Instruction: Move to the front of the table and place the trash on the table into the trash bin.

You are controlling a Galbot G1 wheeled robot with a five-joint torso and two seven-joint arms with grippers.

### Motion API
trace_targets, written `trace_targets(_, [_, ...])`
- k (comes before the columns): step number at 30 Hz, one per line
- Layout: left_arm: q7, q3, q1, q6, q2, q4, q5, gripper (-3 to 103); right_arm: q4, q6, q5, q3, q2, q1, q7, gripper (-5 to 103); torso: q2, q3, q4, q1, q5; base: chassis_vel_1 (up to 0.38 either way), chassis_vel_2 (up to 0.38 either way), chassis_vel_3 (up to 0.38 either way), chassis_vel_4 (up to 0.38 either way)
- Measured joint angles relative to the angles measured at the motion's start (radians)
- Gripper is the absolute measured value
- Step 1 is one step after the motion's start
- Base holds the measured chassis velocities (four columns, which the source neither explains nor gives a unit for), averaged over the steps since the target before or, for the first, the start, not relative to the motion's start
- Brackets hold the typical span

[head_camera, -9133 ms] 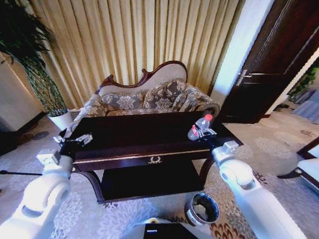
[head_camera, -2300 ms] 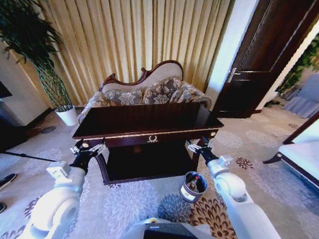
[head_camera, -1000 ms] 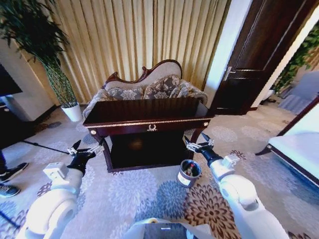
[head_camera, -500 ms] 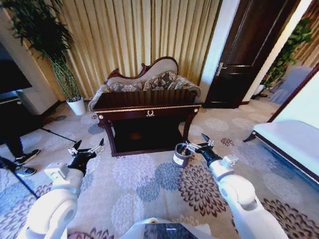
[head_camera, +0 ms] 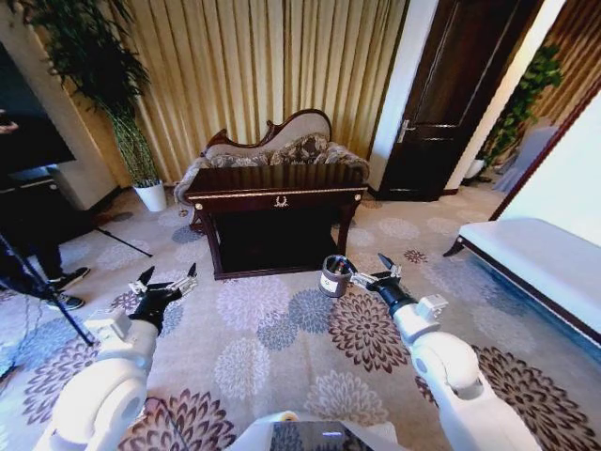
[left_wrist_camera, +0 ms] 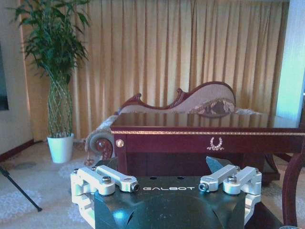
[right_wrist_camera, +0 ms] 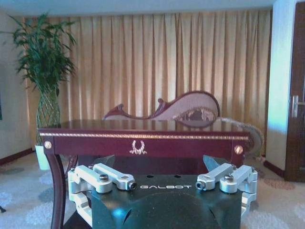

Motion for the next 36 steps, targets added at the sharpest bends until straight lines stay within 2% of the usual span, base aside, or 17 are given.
trace_targets(6, [-0.002, 0.028, 0.006, -0.05, -0.012, 0.0, 0.025, 100, -0.007, -0.003, 0.013, 0.004, -0.003, -0.003, 0.001, 100, 0.0, 0.0, 0.0002, 0.0, -0.0004, -0.035, 0.021, 0.021, -0.026])
trace_targets(15, [-0.021, 0.043, 0.0, -0.081, -0.022, 0.0, 0.038, 100, 0.004, -0.01, 0.014, 0.007, -0.008, -0.001, 0.006, 100, 0.001, -0.001, 0.0001, -0.001, -0.0003, 0.0, 0.0, 0.0, 0.0])
trace_targets(36, [-0.022, 0.024, -0.004, -0.096, -0.019, 0.0, 0.036, 100, 0.007, -0.017, 0.023, -0.005, -0.03, 0.016, 0.007, 100, 0.001, -0.001, 0.0002, -0.001, -0.0002, 0.0, 0.0, 0.0, 0.0])
